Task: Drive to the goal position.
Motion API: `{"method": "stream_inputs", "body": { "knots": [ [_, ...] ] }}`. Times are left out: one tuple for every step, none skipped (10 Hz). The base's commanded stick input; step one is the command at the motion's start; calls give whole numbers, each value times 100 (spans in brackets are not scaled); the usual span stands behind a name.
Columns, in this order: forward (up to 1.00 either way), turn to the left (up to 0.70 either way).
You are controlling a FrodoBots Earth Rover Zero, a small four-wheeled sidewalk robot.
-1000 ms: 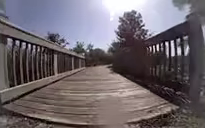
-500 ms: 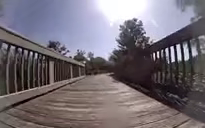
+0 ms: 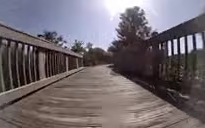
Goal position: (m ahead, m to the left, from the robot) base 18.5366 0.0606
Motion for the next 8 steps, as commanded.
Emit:
{"method": "stream_inputs", "body": {
  "knots": [
    [70,0],
    [70,0],
    [70,0],
    [70,0],
    [70,0],
    [70,0],
    [70,0],
    [70,0]
  ]
}}
